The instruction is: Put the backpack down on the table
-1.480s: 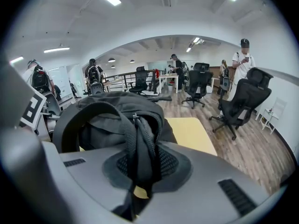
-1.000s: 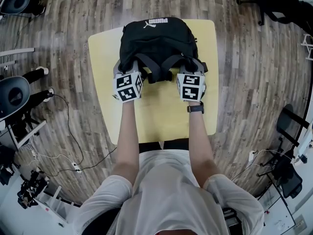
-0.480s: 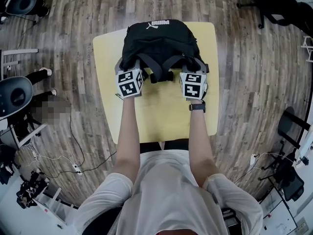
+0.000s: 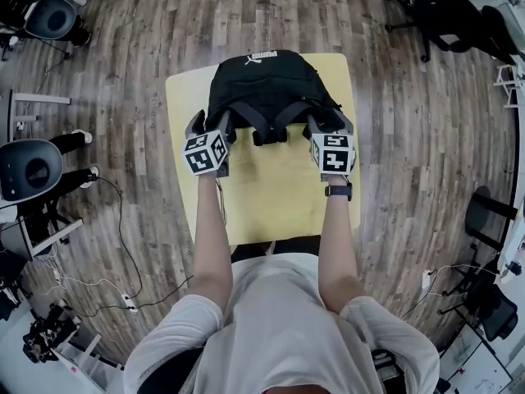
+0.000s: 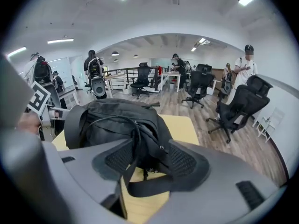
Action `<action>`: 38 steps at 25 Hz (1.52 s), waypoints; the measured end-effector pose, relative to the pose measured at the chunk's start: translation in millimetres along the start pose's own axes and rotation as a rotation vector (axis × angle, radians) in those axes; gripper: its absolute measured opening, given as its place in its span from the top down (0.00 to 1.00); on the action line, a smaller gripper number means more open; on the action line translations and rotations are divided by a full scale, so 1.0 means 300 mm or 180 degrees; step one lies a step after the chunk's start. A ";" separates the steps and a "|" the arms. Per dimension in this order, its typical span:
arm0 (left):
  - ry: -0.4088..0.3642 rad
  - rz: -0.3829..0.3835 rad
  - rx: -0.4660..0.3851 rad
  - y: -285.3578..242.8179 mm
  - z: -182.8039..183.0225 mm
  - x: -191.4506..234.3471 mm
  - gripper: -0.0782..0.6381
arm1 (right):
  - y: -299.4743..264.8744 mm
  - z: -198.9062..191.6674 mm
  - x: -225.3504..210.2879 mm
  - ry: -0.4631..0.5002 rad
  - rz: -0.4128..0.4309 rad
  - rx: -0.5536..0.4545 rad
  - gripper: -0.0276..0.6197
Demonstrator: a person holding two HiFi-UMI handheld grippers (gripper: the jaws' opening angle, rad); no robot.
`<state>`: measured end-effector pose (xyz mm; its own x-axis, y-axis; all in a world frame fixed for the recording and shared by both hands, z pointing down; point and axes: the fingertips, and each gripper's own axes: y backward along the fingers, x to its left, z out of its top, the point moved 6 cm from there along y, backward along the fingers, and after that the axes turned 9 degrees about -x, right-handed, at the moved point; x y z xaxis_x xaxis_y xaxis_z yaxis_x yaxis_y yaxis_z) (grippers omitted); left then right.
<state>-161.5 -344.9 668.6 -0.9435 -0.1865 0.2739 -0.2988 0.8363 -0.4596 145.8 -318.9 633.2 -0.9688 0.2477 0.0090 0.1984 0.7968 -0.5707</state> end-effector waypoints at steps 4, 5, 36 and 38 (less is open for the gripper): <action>-0.0040 -0.0094 -0.0085 0.072 0.042 -0.020 0.42 | 0.089 0.009 0.009 -0.0043 -0.0072 -0.0073 0.59; -0.0047 -0.0120 -0.0096 0.091 0.048 -0.027 0.42 | 0.113 0.014 0.016 -0.0060 -0.0080 -0.0109 0.58; -0.0829 -0.0395 -0.1618 0.784 0.452 -0.380 0.57 | 0.808 0.427 0.316 0.0180 -0.0186 -0.2001 0.78; -0.0831 -0.0405 -0.1670 0.800 0.454 -0.397 0.62 | 0.830 0.437 0.322 0.0182 -0.0191 -0.2051 0.82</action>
<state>-140.6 -192.2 410.5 -0.9289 -0.3667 0.0523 -0.3637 0.9296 0.0597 82.1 -169.0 384.3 -0.9751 0.2072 0.0794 0.2107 0.9768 0.0389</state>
